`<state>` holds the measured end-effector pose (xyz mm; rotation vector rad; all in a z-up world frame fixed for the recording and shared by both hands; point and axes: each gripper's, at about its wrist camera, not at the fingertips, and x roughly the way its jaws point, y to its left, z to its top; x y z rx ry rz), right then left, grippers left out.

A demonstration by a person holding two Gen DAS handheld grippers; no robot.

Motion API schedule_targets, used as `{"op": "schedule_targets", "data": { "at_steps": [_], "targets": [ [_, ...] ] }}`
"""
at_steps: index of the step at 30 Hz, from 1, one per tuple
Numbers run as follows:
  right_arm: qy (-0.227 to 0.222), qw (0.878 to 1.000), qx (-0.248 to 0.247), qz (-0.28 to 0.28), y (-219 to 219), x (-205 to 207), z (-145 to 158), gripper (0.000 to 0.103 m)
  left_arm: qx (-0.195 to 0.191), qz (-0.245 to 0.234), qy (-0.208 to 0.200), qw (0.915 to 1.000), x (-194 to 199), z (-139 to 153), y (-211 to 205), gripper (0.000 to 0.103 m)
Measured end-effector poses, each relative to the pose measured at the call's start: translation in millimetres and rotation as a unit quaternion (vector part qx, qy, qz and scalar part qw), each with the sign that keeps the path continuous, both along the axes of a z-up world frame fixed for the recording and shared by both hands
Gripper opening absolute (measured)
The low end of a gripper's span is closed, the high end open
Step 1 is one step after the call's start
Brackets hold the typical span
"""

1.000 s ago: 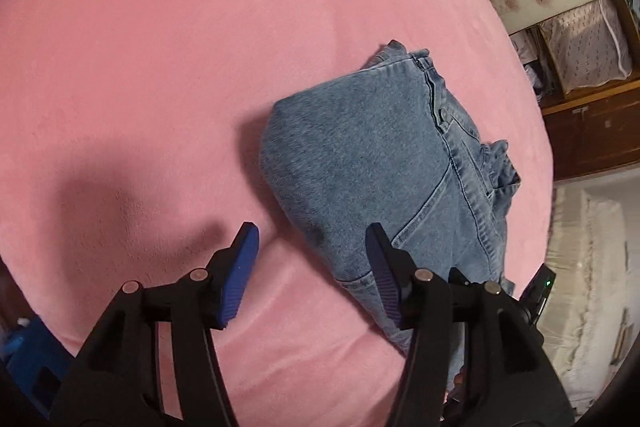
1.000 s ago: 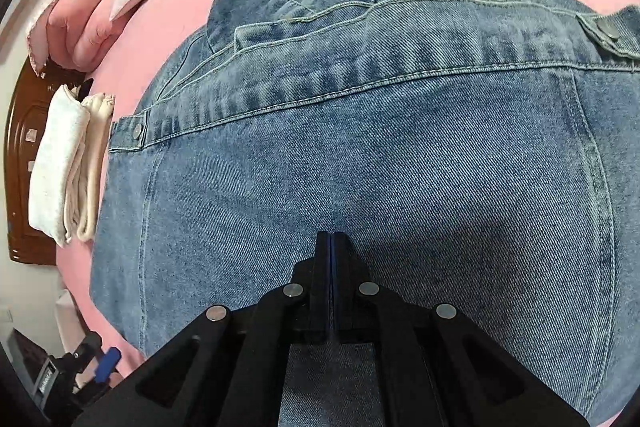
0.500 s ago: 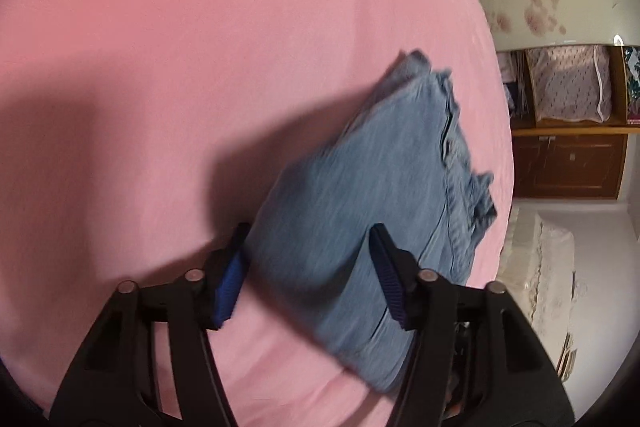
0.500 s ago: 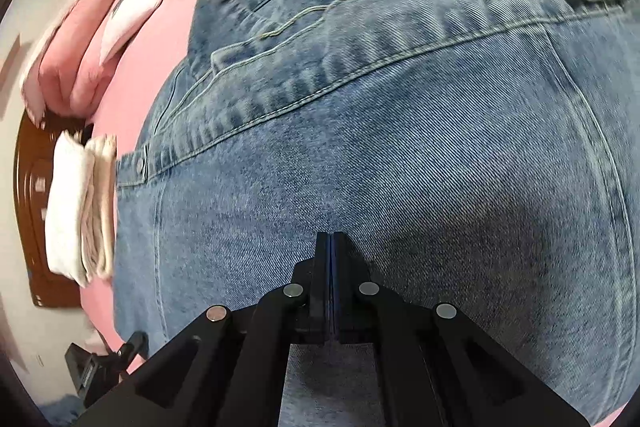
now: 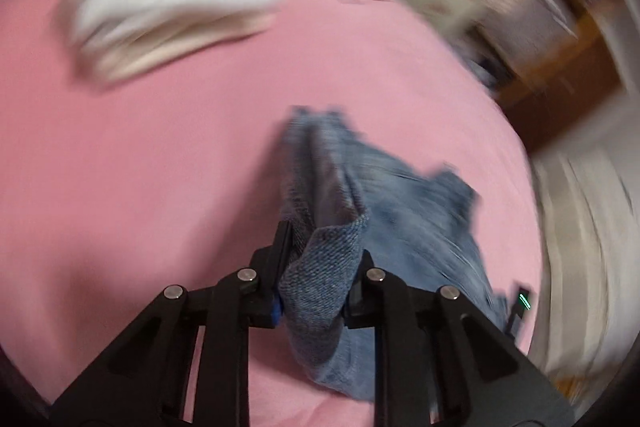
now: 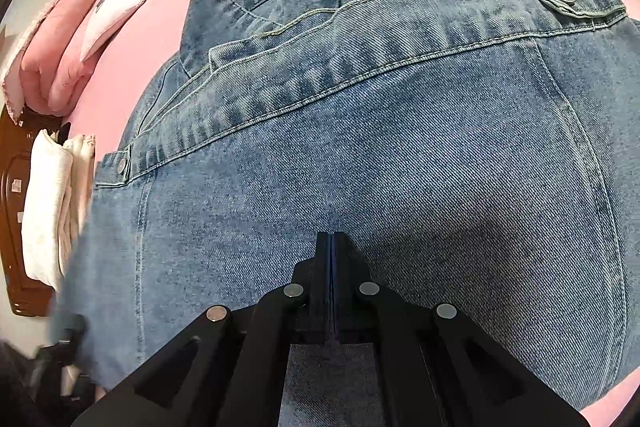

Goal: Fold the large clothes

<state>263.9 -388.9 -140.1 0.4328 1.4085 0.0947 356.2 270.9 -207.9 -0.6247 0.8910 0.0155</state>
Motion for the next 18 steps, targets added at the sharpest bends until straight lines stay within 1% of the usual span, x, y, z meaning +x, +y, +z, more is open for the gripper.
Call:
{"op": "schedule_targets", "data": {
  "at_steps": [2, 4, 7, 8, 10, 11, 12, 13, 14, 15, 16, 17, 18],
  "targets": [
    [-0.001, 1.000, 0.006, -0.002, -2, 1, -1, 0.000, 0.018, -0.053, -0.043, 0.9975, 3, 25, -16, 0.016],
    [-0.004, 1.000, 0.014, -0.005, -8, 1, -1, 0.000, 0.018, -0.084, -0.070, 0.9939, 3, 44, -27, 0.016],
    [-0.009, 0.999, 0.031, -0.011, -12, -1, -3, 0.000, 0.016, -0.110, -0.101, 0.9887, -2, 67, -44, 0.014],
    [-0.011, 0.999, 0.040, -0.013, -14, -1, -4, 0.000, 0.021, -0.126, -0.122, 0.9843, -6, 80, -59, 0.013],
    [-0.012, 0.998, 0.055, -0.013, -19, -1, -6, 0.000, 0.043, -0.153, -0.156, 0.9749, -16, 99, -84, 0.008],
    [-0.013, 0.998, 0.066, -0.011, -22, -1, -7, 0.000, 0.063, -0.185, -0.192, 0.9618, -24, 114, -108, 0.006],
    [-0.013, 0.997, 0.075, -0.008, -24, -1, -8, 0.000, 0.072, -0.198, -0.202, 0.9565, -29, 121, -121, 0.006],
    [-0.013, 0.996, 0.083, -0.005, -28, 0, -10, 0.000, 0.074, -0.217, -0.208, 0.9509, -31, 125, -139, 0.005],
    [-0.012, 0.995, 0.098, -0.001, -32, 1, -11, 0.000, 0.065, -0.239, -0.204, 0.9472, -30, 125, -161, 0.005],
    [-0.010, 0.994, 0.110, 0.002, -37, 2, -14, 0.000, 0.062, -0.246, -0.199, 0.9466, -29, 123, -171, 0.005],
    [-0.008, 0.993, 0.120, 0.007, -41, 3, -17, 0.000, 0.061, -0.249, -0.189, 0.9480, -28, 120, -184, 0.005],
    [-0.007, 0.992, 0.126, 0.015, -44, 4, -18, 0.000, 0.058, -0.250, -0.170, 0.9516, -25, 114, -196, 0.005],
    [-0.006, 0.991, 0.128, 0.026, -43, 5, -18, 0.000, 0.053, -0.249, -0.162, 0.9535, -23, 112, -201, 0.005]
  ]
}}
